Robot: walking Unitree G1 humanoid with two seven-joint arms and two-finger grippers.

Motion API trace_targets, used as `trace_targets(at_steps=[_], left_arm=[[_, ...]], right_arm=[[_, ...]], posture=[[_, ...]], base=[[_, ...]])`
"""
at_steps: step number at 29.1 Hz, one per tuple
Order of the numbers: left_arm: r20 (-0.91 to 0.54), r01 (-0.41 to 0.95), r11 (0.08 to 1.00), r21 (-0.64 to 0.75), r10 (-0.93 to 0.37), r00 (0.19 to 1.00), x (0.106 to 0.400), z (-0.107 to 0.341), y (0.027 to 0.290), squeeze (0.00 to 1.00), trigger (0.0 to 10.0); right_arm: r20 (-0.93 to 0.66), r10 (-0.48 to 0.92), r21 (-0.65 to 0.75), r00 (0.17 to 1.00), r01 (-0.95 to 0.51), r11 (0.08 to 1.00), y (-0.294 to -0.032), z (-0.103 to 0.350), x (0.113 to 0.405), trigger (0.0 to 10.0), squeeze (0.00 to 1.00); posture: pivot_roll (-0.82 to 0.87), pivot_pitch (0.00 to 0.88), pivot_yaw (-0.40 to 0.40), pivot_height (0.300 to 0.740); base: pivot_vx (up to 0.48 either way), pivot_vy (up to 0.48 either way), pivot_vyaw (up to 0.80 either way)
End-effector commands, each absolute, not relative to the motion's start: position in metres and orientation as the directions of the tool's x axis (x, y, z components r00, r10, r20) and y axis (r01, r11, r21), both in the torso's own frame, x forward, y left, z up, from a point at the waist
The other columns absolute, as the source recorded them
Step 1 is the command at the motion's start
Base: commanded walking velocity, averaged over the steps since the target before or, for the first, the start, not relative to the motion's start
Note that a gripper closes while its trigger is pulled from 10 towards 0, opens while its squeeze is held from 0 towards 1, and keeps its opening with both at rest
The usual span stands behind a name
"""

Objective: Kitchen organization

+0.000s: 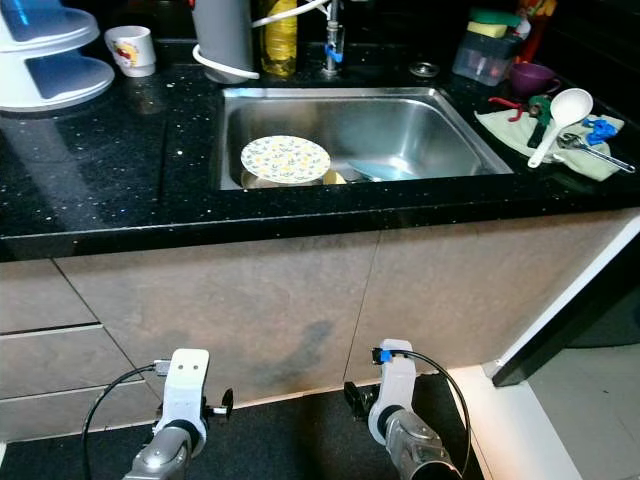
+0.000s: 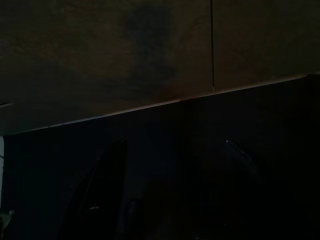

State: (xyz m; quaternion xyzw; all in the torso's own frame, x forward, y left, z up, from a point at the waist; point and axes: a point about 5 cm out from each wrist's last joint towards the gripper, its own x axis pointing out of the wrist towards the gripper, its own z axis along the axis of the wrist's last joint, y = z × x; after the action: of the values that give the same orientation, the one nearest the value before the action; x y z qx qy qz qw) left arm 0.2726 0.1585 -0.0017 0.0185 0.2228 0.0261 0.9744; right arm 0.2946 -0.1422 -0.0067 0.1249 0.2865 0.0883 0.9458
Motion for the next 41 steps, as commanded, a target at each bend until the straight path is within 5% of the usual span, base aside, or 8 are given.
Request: trace_targets(at_steps=[1, 41], left_arm=[[-0.467, -0.05, 0.998, 0.042, 0.064, 0.882, 0.264, -0.011, 0.156, 0.0, 10.0], [-0.547, -0.08, 0.995, 0.059, 0.099, 0.831, 0.245, -0.035, 0.159, 0.0, 10.0]], right_arm=[[-0.551, 0.228, 0.288, 0.803, -0.074, 0.955, -0.144, -0.013, 0.289, 10.0, 0.0], [-0.583, 0.22, 0.271, 0.782, -0.067, 0.96, -0.146, -0.023, 0.278, 10.0, 0.0]], posture=[[-0.04, 0.173, -0.071, 0.74], [-0.04, 0.062, -0.049, 0.74]], base=[[0.0, 0.0, 0.0], [0.0, 0.0, 0.0]])
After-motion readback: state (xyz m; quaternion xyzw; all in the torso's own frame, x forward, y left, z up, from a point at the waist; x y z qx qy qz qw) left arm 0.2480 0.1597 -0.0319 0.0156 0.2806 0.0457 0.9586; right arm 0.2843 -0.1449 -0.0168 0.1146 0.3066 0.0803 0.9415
